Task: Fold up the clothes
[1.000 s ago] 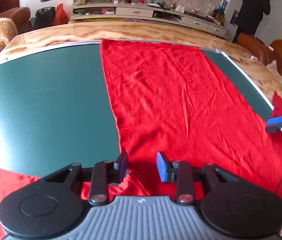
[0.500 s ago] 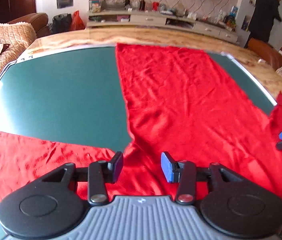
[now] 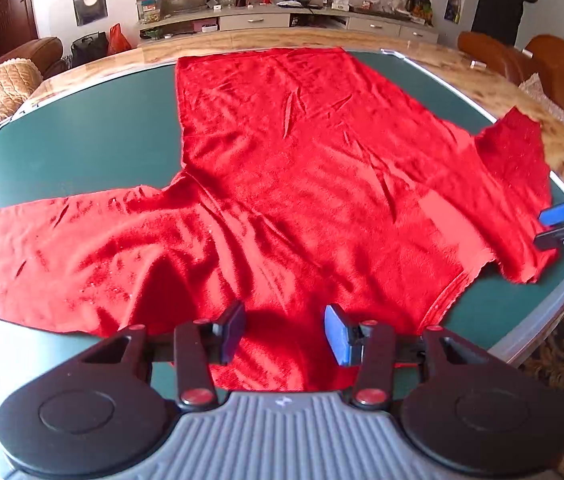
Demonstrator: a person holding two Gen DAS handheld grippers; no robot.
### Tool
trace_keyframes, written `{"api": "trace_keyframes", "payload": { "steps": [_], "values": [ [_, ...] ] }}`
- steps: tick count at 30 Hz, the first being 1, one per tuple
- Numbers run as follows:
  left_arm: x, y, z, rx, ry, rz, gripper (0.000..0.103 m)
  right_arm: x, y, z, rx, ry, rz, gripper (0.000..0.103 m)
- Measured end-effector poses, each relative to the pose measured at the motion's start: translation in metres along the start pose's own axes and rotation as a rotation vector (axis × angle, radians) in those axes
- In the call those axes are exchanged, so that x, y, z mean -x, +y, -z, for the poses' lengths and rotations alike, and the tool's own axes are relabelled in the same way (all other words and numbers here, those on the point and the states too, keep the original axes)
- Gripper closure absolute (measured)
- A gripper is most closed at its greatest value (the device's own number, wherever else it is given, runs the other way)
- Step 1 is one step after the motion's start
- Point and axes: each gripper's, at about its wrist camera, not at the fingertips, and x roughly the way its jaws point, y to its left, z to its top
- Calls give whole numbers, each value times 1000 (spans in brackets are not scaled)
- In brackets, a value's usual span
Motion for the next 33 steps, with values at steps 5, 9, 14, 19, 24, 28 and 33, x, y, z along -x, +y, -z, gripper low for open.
{"api": "trace_keyframes", "payload": {
  "steps": [5, 9, 14, 19, 24, 28, 33],
  "values": [
    [5, 11, 6, -13, 7, -20, 55, 1, -5, 2, 7, 15, 15, 50],
    [8, 15, 8, -20, 13, -8, 52, 1, -9, 3, 5, 19, 14, 50],
    [18, 30, 7, 17, 12, 77, 49, 9, -3, -3, 71, 26, 37, 47],
    [17, 47, -3, 60, -4, 63, 49, 20, -3, -20, 59, -52, -10, 47],
    [9, 52, -20, 113, 57, 98, 45, 7, 0, -33, 48, 1, -37, 47],
    [6, 53, -72, 136, 50, 105, 21, 16, -14, -81, -78, -62, -75, 43],
    [-12, 61, -158, 192, 35, 54, 10, 13, -29, -167, -184, -132, -11, 26]
  ]
}}
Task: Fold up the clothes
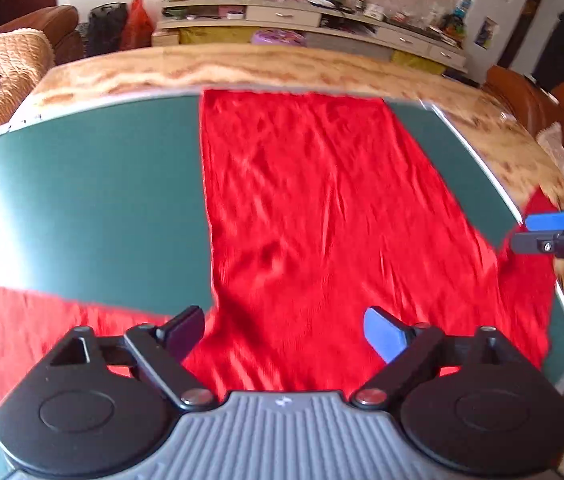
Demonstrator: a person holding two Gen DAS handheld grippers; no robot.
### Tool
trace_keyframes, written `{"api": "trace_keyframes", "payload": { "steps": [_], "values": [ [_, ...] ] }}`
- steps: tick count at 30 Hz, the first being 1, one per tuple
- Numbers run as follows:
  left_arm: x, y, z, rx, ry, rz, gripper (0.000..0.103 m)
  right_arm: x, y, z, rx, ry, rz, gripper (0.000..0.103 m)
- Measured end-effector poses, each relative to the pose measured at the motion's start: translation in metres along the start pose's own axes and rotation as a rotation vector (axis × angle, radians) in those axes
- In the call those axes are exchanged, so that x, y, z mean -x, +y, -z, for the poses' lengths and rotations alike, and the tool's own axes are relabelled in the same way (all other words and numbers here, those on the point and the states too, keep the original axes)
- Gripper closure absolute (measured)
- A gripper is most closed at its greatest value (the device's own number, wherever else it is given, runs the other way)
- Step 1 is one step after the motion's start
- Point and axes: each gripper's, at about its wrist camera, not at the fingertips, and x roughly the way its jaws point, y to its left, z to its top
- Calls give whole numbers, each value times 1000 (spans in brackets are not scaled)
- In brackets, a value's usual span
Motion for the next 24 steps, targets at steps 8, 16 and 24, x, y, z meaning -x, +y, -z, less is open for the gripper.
{"api": "trace_keyframes", "payload": {
  "steps": [8, 16, 24],
  "values": [
    [-44, 9, -105, 103, -9, -137, 9, -52, -1, -112, -80, -2, 196, 20],
    [-82, 18, -155, 157, 0, -210, 6, -98, -12, -160, -189, -26, 269, 20],
    [-113, 35, -185, 207, -2, -241, 5, -130, -19, -185, -167, -33, 331, 20]
  ]
}}
